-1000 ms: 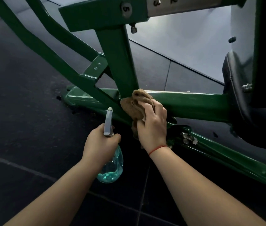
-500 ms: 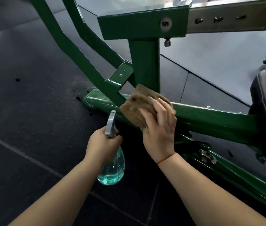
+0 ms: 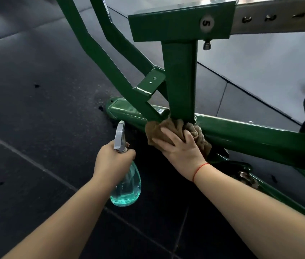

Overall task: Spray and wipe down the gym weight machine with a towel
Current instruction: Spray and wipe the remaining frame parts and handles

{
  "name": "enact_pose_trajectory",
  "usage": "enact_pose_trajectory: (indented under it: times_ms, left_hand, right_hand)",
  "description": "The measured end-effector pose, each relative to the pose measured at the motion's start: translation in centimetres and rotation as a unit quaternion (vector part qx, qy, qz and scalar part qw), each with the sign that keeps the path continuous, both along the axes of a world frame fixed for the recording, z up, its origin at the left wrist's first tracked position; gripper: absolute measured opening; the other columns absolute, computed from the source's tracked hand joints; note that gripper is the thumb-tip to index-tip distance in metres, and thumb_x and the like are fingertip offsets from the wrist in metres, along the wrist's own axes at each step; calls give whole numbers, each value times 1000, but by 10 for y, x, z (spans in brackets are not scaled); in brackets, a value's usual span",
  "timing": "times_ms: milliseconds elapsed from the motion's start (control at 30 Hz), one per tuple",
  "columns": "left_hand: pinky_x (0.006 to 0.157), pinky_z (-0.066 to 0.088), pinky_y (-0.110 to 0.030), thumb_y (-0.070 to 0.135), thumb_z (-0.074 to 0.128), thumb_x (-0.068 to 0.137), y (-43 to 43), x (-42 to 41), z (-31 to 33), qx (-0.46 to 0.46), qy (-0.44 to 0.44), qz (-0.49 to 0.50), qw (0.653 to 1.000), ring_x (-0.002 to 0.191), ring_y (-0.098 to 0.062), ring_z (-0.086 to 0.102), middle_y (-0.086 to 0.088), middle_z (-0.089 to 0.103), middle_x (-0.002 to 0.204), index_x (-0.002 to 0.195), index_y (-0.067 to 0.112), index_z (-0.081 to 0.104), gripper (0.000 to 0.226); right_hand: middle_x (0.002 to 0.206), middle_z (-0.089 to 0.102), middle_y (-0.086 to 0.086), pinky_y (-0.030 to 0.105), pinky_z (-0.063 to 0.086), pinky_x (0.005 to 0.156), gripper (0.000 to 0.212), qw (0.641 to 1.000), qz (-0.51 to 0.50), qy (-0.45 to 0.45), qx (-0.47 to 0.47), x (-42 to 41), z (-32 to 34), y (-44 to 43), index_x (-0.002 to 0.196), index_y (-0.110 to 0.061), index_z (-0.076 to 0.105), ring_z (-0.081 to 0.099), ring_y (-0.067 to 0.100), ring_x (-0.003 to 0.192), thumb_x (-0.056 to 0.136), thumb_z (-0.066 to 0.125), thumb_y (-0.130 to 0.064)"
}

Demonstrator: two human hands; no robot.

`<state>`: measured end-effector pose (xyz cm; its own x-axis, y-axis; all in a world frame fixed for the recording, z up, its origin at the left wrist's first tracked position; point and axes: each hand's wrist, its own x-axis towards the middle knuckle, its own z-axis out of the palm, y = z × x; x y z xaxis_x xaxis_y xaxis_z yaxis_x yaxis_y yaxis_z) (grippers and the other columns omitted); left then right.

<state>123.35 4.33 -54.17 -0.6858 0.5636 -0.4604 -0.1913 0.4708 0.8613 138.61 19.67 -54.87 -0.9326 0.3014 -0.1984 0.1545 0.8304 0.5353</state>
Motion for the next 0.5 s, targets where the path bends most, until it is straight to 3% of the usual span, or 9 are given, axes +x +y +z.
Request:
enact_pose_trajectory:
  times_ms: [67, 100, 200, 267, 333, 433, 500]
  left_hand:
    - [58, 41, -34, 8, 65, 82, -2, 0, 2, 7, -2, -5, 1000, 61, -18, 48, -4, 57, 69, 91, 14, 68, 11]
    - [59, 42, -34, 8, 64, 82, -3, -1, 3, 8, -3, -7, 1000, 61, -18, 48, -4, 58, 70, 91, 14, 68, 11]
    - [60, 41, -34, 9, 65, 82, -7, -3, 5, 12, 2, -4, 1000, 62, -18, 48, -4, 58, 71, 90, 13, 68, 10]
    - [60, 39, -35, 8, 64, 80, -7, -5, 6, 13, 10, 3, 1000, 63, -19, 46, -4, 54, 69, 86, 6, 63, 6]
    - [58, 35, -35, 6, 64, 80, -6, -6, 8, 14, 21, 4, 1000, 62, -19, 40, -2, 45, 64, 73, 6, 49, 16]
    - [51, 32, -32, 5, 63, 80, -6, -3, 11, 12, 22, -5, 1000, 58, -16, 36, -2, 40, 62, 72, 12, 44, 21]
    - [49, 32, -31, 4, 63, 80, -6, 1, 11, 11, 12, -14, 1000, 57, -16, 36, -3, 40, 63, 74, 11, 46, 20]
  right_hand:
    - [165, 16, -18, 54, 3, 104, 44, 994, -60, -83, -45, 11, 0, -3, 136, -37, 58, -14, 26, 150, 99, 39, -23]
    - [164, 19, -18, 54, 4, 103, 39, 993, -72, -76, -58, 13, 1, -4, 133, -37, 60, -12, 26, 150, 99, 46, -23]
    - [141, 56, -17, 50, 22, 99, 28, 998, 11, 45, -35, 7, 4, -10, 108, -37, 75, 25, 29, 141, 85, 66, -25]
    - [141, 58, -15, 49, 27, 99, 31, 990, 71, 120, -19, -14, 10, -9, 111, -37, 74, 38, 28, 137, 88, 56, -25]
    - [150, 49, -15, 50, 27, 100, 37, 984, 90, 154, -1, -45, 21, -8, 121, -39, 69, 37, 27, 141, 94, 46, -27]
    - [160, 35, -16, 56, 22, 105, 33, 995, 52, 88, -13, -78, 20, -1, 125, -44, 66, 24, 30, 149, 96, 54, -35]
    - [158, 38, -14, 61, 15, 106, 29, 999, 14, 25, -23, -75, 12, 0, 122, -42, 69, 19, 30, 152, 97, 55, -37]
